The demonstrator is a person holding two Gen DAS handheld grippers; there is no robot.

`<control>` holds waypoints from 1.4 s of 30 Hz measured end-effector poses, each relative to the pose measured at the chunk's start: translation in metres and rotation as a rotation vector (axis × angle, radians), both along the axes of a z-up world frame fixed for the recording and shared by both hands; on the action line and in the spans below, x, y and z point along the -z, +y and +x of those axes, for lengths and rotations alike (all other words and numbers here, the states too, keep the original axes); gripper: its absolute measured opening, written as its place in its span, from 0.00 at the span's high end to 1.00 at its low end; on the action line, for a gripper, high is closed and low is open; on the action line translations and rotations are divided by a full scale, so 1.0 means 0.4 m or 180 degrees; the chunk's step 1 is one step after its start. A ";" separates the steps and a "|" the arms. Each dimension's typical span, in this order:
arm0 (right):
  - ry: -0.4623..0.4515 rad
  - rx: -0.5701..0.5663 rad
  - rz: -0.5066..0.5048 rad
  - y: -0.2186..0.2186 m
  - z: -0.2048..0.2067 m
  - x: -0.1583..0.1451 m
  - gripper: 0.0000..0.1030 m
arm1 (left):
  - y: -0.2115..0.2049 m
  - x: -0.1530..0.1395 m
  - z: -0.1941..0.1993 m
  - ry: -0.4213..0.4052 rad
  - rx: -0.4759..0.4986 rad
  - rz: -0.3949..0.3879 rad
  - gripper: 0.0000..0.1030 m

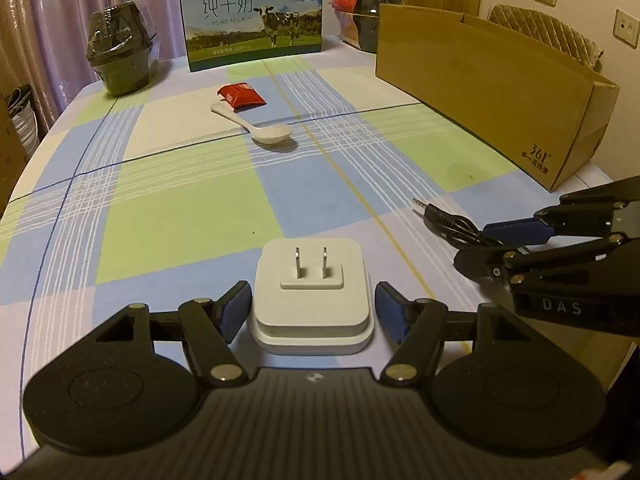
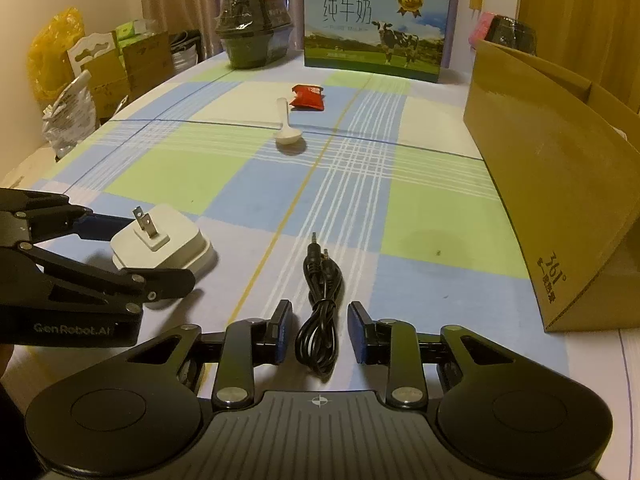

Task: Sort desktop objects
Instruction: 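Lift and carry the charger and cable over the cardboard box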

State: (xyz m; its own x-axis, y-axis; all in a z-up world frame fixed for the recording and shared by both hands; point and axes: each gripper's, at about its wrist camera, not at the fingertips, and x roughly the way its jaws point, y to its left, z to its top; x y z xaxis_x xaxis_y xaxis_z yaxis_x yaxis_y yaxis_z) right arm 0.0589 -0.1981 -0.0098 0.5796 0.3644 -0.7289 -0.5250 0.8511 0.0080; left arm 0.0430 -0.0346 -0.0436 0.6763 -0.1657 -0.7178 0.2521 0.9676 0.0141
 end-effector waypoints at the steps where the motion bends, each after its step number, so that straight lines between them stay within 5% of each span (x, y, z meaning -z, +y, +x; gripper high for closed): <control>1: 0.0001 -0.0001 0.0000 0.000 0.001 0.001 0.73 | -0.002 0.003 0.000 0.0024 0.0007 0.0021 0.39; 10: -0.0034 0.0001 -0.0026 0.007 -0.004 -0.003 0.90 | 0.002 -0.002 -0.002 0.0072 -0.0060 -0.0053 0.42; 28: -0.0129 0.0061 0.0232 -0.002 -0.013 -0.063 0.90 | -0.002 -0.062 -0.020 0.0001 -0.0162 -0.0215 0.42; 42: -0.0397 0.0208 0.0517 -0.051 -0.047 -0.179 0.90 | -0.052 -0.186 -0.077 -0.0214 -0.0294 -0.0345 0.42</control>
State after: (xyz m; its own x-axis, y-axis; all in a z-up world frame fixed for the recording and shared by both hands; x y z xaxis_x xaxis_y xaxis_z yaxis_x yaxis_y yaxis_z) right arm 0.0400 -0.2186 0.0617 0.6878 0.4299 -0.5849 -0.4742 0.8762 0.0864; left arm 0.0124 -0.0554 0.0306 0.7381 -0.1748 -0.6517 0.1640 0.9834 -0.0779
